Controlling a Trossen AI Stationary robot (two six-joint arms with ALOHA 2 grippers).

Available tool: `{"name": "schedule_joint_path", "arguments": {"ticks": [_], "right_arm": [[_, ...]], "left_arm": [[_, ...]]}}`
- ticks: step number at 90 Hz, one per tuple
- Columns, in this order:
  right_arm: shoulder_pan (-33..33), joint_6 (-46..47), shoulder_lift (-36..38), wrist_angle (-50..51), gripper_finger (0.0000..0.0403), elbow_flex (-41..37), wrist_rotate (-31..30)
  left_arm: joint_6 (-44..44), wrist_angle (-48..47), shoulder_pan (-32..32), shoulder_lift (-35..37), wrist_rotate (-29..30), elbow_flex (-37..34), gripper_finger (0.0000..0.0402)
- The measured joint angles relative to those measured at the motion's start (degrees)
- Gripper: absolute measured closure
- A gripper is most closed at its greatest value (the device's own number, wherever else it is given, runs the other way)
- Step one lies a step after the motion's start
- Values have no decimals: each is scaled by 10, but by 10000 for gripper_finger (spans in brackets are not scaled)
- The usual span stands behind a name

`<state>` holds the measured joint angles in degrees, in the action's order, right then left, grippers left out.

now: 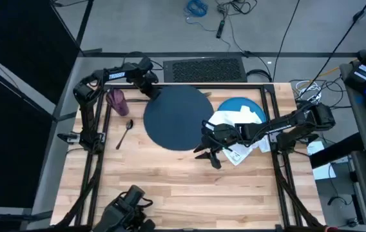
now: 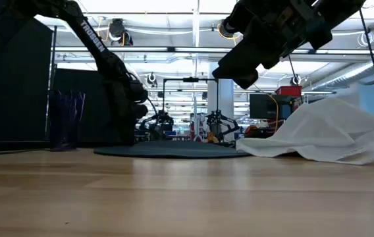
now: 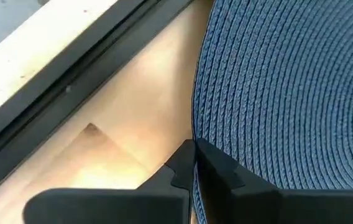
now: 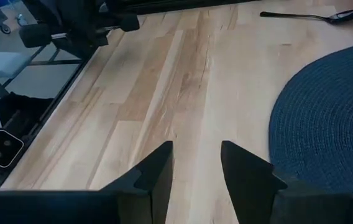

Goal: Set table place
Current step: Move the table mat from the top to the center of the table

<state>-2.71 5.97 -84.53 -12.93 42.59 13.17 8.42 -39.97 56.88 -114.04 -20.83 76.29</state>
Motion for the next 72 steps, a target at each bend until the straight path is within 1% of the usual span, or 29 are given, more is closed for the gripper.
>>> {"name": "schedule_joint_path", "arguments": {"ticks": [14,30,54,72], "right_arm": [[14,0,0,6,280,0,-18],[30,0,0,25,280,0,-29],[34,1,0,25,280,0,-29],[35,3,0,25,280,0,-29]], "left_arm": [[14,-23,-3,3,-37,0,401],[46,-73,-22,3,-38,0,401],[55,-77,-68,7,-39,0,401],[60,-97,-107,10,-41,0,401]]}}
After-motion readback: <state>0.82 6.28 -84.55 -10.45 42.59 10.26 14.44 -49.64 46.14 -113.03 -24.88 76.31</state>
